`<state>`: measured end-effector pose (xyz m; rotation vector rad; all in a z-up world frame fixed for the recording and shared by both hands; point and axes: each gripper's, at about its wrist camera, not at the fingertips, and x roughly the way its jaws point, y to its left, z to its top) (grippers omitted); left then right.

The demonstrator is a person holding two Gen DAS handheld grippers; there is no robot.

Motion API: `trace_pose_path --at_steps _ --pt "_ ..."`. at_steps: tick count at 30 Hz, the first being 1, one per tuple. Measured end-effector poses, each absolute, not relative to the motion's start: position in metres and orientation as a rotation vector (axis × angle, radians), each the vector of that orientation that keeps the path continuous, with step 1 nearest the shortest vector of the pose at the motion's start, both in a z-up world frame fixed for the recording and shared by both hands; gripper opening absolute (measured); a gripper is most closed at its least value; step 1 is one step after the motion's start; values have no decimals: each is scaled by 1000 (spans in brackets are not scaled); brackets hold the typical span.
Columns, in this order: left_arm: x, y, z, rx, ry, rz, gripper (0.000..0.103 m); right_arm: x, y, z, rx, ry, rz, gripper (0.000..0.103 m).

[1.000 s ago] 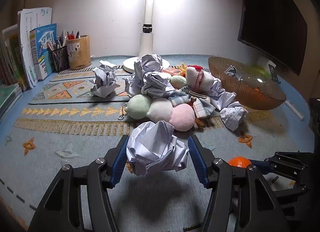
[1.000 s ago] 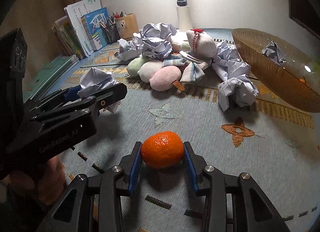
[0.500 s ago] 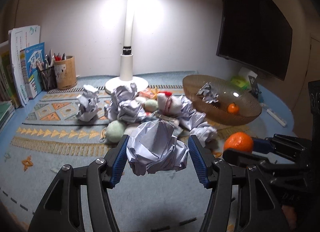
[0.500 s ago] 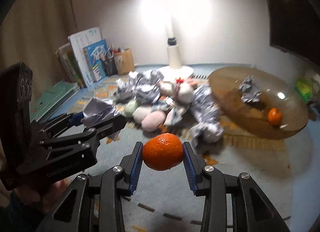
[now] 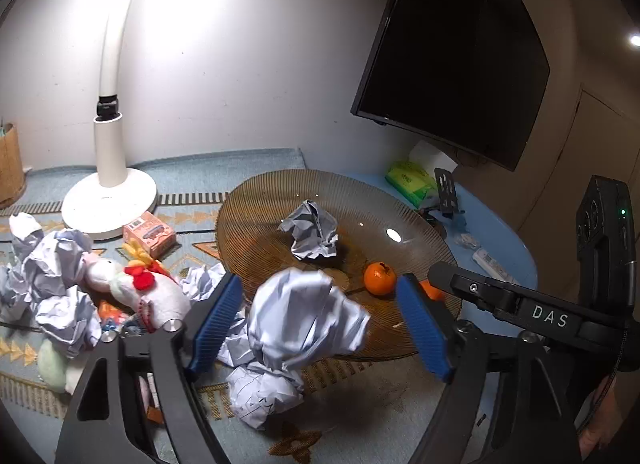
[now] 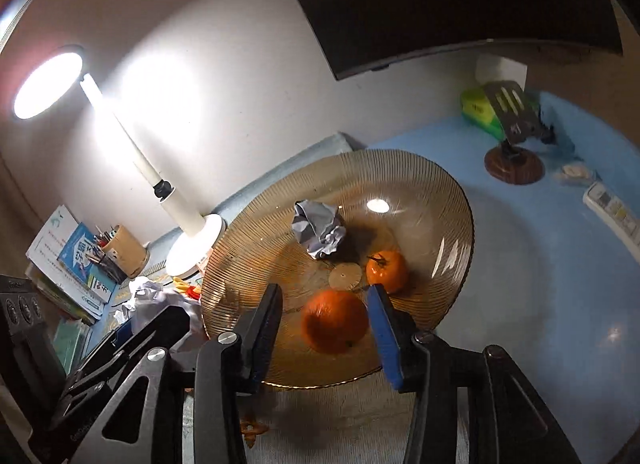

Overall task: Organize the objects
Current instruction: 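Carry the mandarin and paper ball to the amber bowl and release both, then grasp a paper ball with the right tool and drop it into the bowl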

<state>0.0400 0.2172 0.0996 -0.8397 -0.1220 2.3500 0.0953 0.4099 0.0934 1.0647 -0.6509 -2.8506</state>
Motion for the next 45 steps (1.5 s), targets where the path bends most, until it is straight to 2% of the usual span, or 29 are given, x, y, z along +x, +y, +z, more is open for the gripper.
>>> trace_pose_path --at_steps 3,10,12,16,20,25,28,31,34,36,38,40,45 --pt "38 209 96 -864 -151 2351 90 99 415 90 1043 -667 -2862 63" --pt "62 131 105 -822 -271 2473 91 125 367 110 881 -459 -2803 66" --pt "71 105 105 -800 -279 2561 102 132 338 110 844 -352 -2770 67" --pt "80 61 89 -815 -238 2719 102 146 288 92 802 -193 -2743 87" --pt "73 30 59 -912 -269 2765 102 142 264 62 894 -81 -2743 87" --pt "68 10 45 -953 -414 2737 102 156 279 48 955 -153 -2718 87" --pt "68 11 42 -969 -411 2739 102 167 289 36 1041 -226 -2690 87" --pt "71 15 43 -950 -379 2754 102 209 284 26 986 -321 -2615 87" --pt "73 19 44 -936 -342 2753 102 238 255 7 970 -159 -2622 91" --pt "71 21 44 -947 -328 2744 103 239 242 -2 1008 -84 -2599 88" --pt "70 20 42 -965 -336 2729 103 237 236 -8 1028 -40 -2591 76" --pt "68 18 41 -975 -363 2719 103 234 235 -8 1021 -8 -2614 58" --pt "66 11 38 -996 -434 2698 102 233 238 -2 1016 -8 -2622 57"
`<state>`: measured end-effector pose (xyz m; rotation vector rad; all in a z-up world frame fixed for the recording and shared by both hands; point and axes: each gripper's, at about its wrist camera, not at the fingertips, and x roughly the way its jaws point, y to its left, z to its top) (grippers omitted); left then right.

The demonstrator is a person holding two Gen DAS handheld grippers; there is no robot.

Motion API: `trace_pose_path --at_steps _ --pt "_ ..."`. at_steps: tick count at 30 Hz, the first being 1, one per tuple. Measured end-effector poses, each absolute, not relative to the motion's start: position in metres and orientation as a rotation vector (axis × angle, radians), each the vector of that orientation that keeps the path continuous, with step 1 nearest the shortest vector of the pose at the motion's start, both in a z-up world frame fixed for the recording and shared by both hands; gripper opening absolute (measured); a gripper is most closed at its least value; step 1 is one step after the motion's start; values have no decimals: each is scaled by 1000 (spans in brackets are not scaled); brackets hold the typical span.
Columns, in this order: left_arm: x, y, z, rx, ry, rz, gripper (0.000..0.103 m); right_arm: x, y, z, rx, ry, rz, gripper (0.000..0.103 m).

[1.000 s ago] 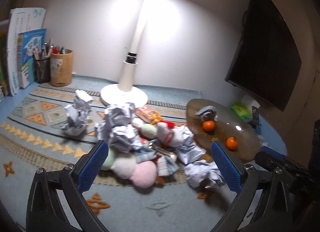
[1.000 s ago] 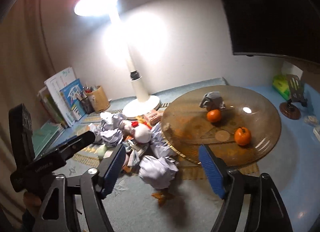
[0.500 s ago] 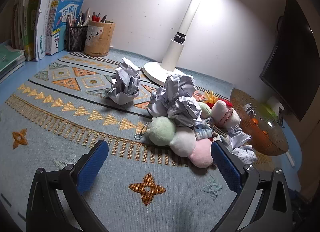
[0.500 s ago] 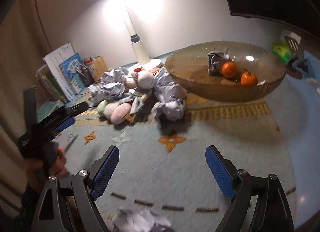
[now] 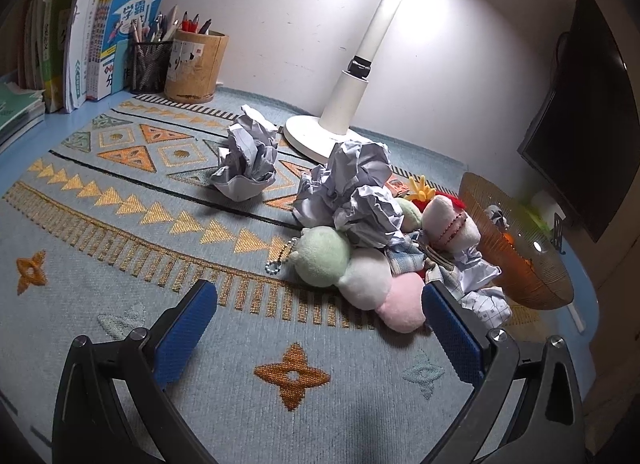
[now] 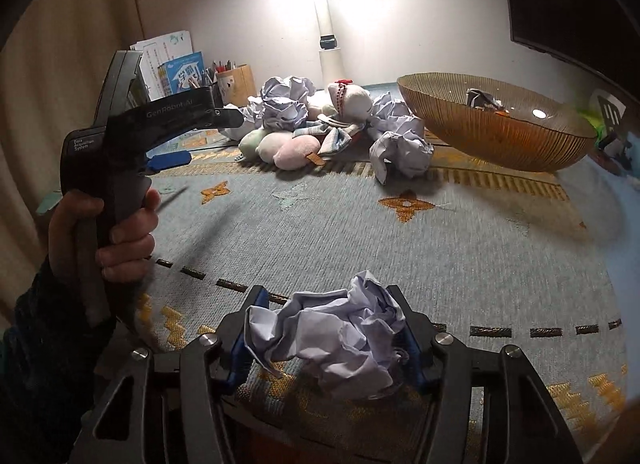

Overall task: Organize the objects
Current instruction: 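Grasp a paper ball with the right tool and drop it into the bowl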

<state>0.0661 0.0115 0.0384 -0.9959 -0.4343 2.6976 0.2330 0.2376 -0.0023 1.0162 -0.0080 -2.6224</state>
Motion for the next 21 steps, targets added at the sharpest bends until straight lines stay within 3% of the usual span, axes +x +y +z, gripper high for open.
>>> trace_pose_path --at_steps 8,11,12,15,21 --pt "66 17 40 -1003 -391 2705 103 189 258 77 824 90 -2842 58" --pt "66 17 40 -1008 -387 2714 103 153 280 115 733 47 -2974 59" --pt "66 16 39 -1013 -390 2714 102 138 287 122 730 33 -3002 64" --pt "63 16 37 -1039 -401 2705 102 80 309 118 862 51 -3049 99" --pt "63 16 37 -1040 -395 2707 102 99 331 109 817 -114 -3006 96"
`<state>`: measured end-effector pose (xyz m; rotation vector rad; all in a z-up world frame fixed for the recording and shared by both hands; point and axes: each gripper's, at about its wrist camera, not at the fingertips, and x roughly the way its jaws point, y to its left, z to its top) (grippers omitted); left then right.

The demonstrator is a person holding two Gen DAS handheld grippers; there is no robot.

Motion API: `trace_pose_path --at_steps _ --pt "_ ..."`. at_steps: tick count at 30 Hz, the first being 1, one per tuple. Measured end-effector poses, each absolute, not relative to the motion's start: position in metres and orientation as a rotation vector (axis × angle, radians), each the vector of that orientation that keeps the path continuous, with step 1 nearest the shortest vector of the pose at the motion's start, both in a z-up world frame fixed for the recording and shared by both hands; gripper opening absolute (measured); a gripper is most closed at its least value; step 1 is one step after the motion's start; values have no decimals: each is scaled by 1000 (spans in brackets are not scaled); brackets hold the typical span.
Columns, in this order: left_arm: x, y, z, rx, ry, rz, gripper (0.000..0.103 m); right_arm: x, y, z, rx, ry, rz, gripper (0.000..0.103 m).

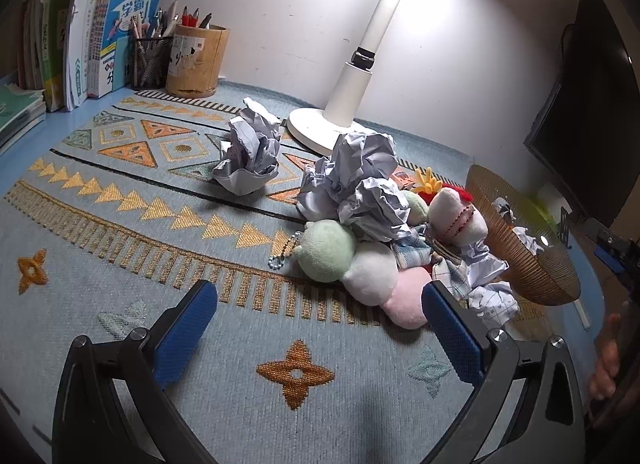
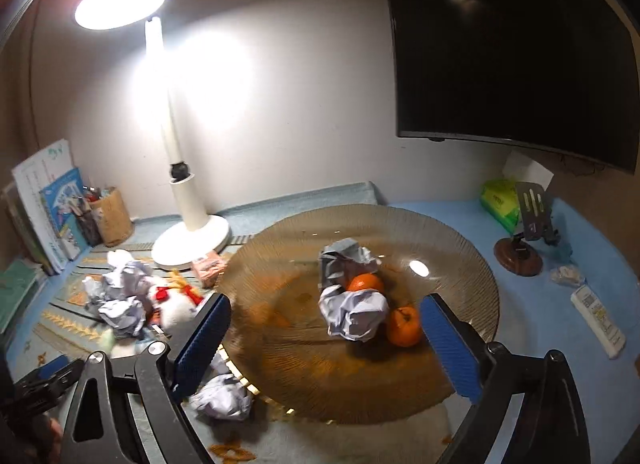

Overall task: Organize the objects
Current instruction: 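Grasp a paper ball with the right tool and drop it into the bowl, then grasp a paper ball with the right tool while the left tool grasps another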

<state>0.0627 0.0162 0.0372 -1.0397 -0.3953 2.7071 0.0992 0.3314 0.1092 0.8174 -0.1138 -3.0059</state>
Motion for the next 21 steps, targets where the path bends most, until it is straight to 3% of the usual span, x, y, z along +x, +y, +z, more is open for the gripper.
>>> trace_pose_path --at_steps 8,11,12,21 --pt "67 24 40 -1027 -315 2736 102 148 229 67 812 137 -2805 96" --pt "66 21 38 -1035 -344 2727 102 136 224 40 899 81 -2766 94" --pt "65 19 37 -1043 -354 2730 102 132 225 37 932 85 -2776 89" --pt "67 25 38 -1022 -323 2730 102 117 261 33 988 -205 -2720 88"
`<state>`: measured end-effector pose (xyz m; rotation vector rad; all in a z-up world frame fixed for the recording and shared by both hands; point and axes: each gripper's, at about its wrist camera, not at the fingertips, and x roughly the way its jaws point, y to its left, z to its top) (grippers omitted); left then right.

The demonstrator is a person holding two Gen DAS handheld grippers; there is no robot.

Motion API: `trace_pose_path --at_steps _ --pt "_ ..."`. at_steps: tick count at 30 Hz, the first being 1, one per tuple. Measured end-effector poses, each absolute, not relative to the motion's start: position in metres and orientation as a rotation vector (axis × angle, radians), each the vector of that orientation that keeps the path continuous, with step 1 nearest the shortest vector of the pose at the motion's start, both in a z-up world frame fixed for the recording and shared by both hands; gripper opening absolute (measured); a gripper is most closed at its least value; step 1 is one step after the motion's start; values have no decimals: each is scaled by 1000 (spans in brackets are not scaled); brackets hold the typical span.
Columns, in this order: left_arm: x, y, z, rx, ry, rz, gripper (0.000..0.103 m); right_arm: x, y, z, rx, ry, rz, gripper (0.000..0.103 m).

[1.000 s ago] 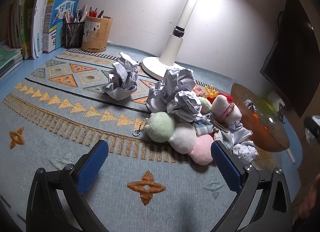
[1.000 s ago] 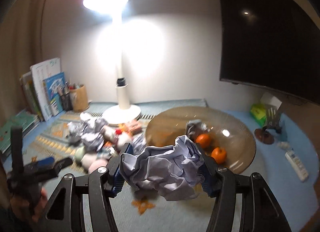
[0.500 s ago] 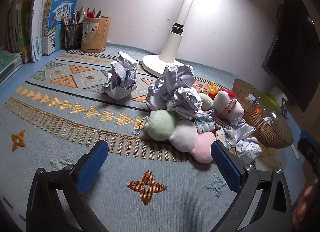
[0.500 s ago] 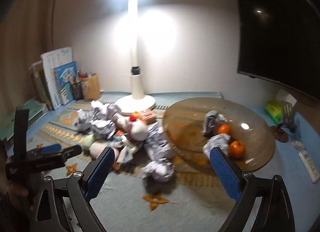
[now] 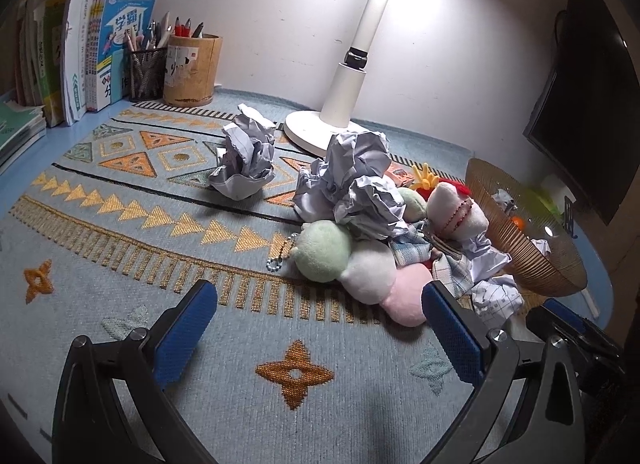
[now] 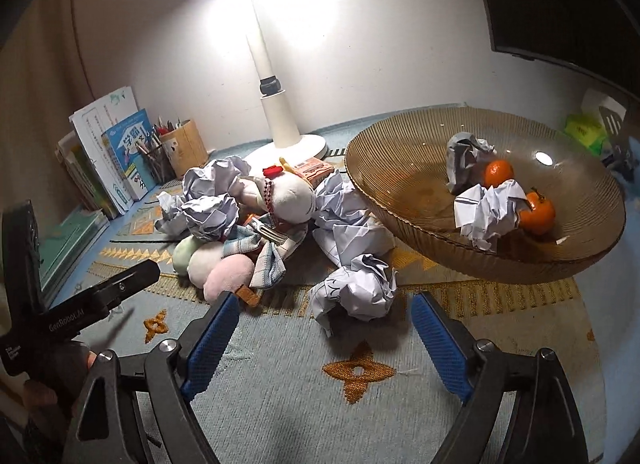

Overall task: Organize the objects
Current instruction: 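Grasp a paper ball with the right tool while the left tool grasps another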

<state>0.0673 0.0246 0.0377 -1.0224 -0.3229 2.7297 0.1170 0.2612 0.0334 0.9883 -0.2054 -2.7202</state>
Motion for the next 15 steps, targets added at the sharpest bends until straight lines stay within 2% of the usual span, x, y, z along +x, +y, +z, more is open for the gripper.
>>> trace_pose_path --at_steps 6,9,10,12,13,14,15 --pt "42 33 51 -1020 -354 2601 102 103 254 26 1100 -178 -2702 75" --pt "16 38 59 -1009 -367 2605 100 92 248 26 1128 -122 -2718 74" --pt "7 41 58 -1018 -351 2607 97 87 247 26 1133 -113 -2723 74" --pt "-9 53 52 -1068 -286 2606 76 79 247 24 1155 -119 -2733 74" --pt "-16 59 48 -1109 -259 2594 72 75 247 23 1167 -112 -2745 74" --pt "-22 63 42 -1142 -255 2572 63 72 246 20 1183 -107 -2750 74" --pt "-26 66 37 -1155 -265 2549 58 70 247 18 1199 -108 -2748 74"
